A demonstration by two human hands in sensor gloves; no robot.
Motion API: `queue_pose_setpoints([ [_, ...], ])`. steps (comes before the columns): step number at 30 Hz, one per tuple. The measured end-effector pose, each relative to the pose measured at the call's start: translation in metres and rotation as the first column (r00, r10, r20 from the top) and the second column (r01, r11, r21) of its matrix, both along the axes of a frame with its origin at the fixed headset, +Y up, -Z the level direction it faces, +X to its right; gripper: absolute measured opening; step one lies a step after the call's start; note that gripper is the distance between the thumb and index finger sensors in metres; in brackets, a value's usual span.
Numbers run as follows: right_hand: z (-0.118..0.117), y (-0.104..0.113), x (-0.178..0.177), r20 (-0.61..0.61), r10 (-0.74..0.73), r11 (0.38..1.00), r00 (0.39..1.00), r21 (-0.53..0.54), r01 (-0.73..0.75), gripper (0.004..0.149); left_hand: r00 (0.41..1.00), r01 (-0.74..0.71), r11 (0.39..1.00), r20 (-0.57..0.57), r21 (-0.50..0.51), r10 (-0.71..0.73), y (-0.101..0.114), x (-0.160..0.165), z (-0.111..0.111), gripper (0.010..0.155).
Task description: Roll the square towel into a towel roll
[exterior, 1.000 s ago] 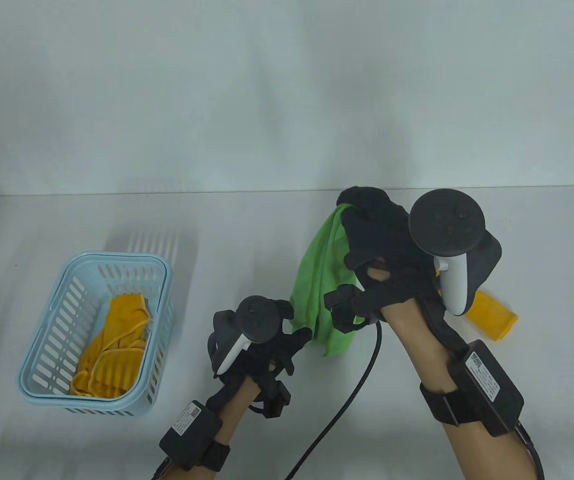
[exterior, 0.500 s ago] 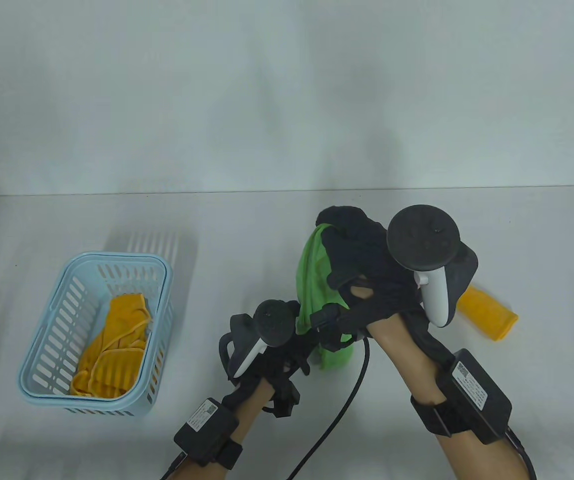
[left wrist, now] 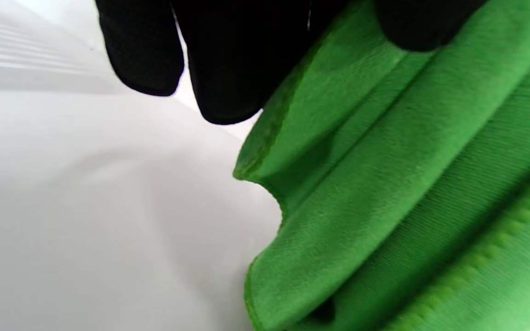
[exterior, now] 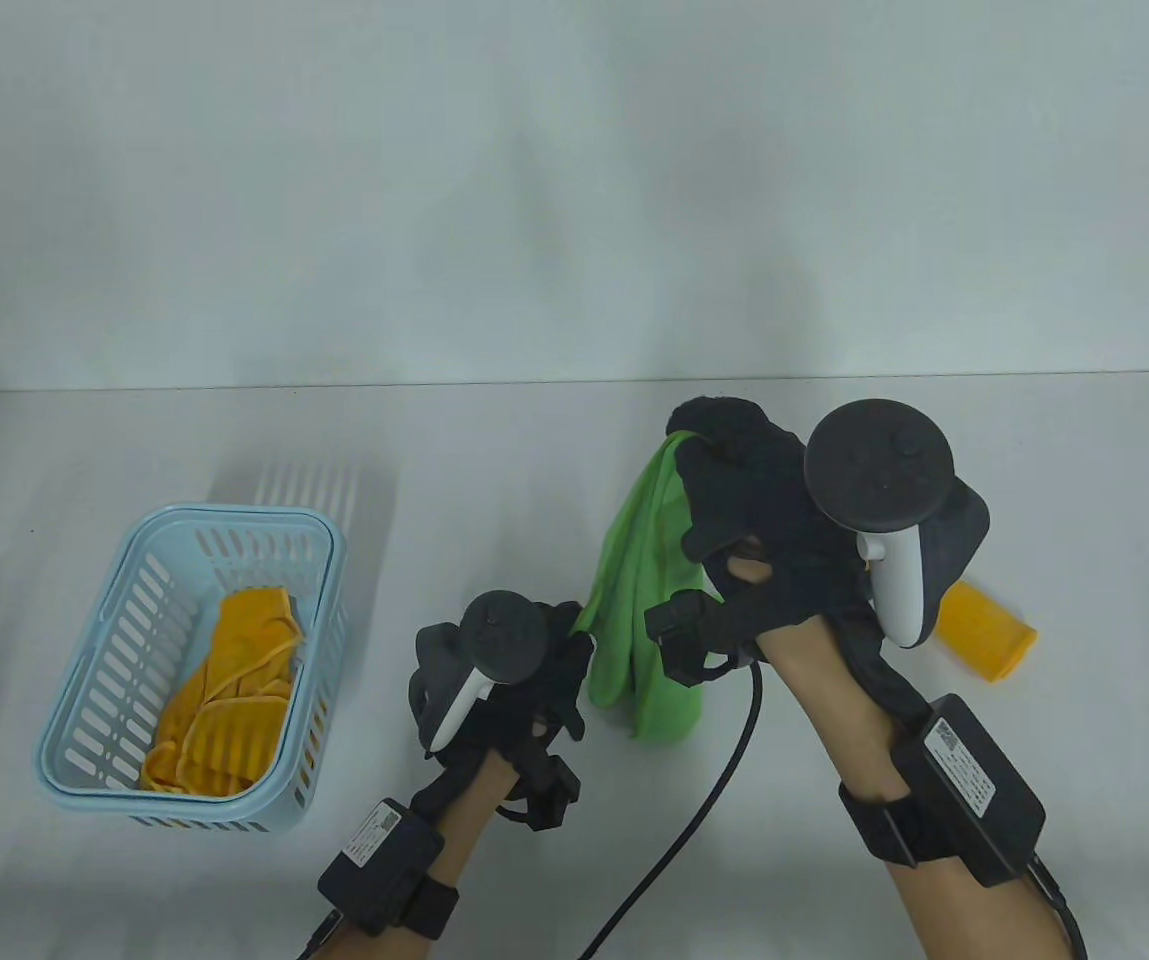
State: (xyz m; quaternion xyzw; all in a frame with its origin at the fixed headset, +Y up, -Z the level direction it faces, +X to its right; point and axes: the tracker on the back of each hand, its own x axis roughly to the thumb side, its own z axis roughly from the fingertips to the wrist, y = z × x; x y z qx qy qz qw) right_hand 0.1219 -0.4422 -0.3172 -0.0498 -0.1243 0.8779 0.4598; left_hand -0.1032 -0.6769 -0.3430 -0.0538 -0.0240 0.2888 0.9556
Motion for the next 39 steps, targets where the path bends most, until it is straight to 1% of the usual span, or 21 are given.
queue_pose_setpoints([
  [2,-0.001,0.002,0.004,0.016,0.006,1.000,1.000,0.006,-0.006,0.038,1.000,0.003,1.000,-0.020,-0.018,-0.003,-0.004,-0.005,-0.004,0.053],
  [6,-0.003,0.008,0.016,0.050,-0.011,1.000,0.999,0.017,0.010,0.038,0.998,-0.018,0.999,-0.055,-0.042,0.016,-0.009,-0.017,-0.009,0.046],
  [10,-0.006,0.009,0.034,0.121,0.024,0.999,0.992,0.028,-0.028,0.038,0.991,-0.102,0.994,-0.089,-0.033,0.098,0.000,-0.030,-0.012,0.043],
  [14,-0.012,0.000,0.055,0.176,0.074,0.997,0.982,0.014,-0.077,0.038,0.973,-0.193,0.981,-0.126,0.013,0.193,0.015,-0.045,-0.008,0.043],
  [20,-0.018,-0.021,0.096,0.245,0.091,0.996,0.965,-0.046,-0.082,0.037,0.944,-0.257,0.962,-0.186,0.096,0.271,0.036,-0.072,-0.003,0.044],
  [26,-0.017,-0.042,0.125,0.257,0.174,0.982,0.951,-0.113,-0.150,0.036,0.946,-0.273,0.948,-0.135,0.163,0.295,0.057,-0.085,0.002,0.046],
  [30,-0.015,-0.051,0.140,0.238,0.218,0.973,0.946,-0.130,-0.191,0.036,0.940,-0.291,0.931,-0.113,0.221,0.321,0.076,-0.091,0.007,0.043],
  [33,-0.014,-0.053,0.151,0.210,0.214,0.973,0.954,-0.138,-0.187,0.036,0.935,-0.321,0.915,-0.070,0.246,0.347,0.099,-0.098,0.011,0.041],
  [36,-0.011,-0.051,0.157,0.178,0.182,0.980,0.967,-0.116,-0.163,0.036,0.933,-0.333,0.910,-0.050,0.247,0.355,0.118,-0.103,0.012,0.041],
  [39,-0.004,-0.044,0.158,0.153,0.136,0.989,0.979,-0.077,-0.125,0.036,0.944,-0.310,0.918,-0.033,0.250,0.328,0.144,-0.107,0.014,0.041],
])
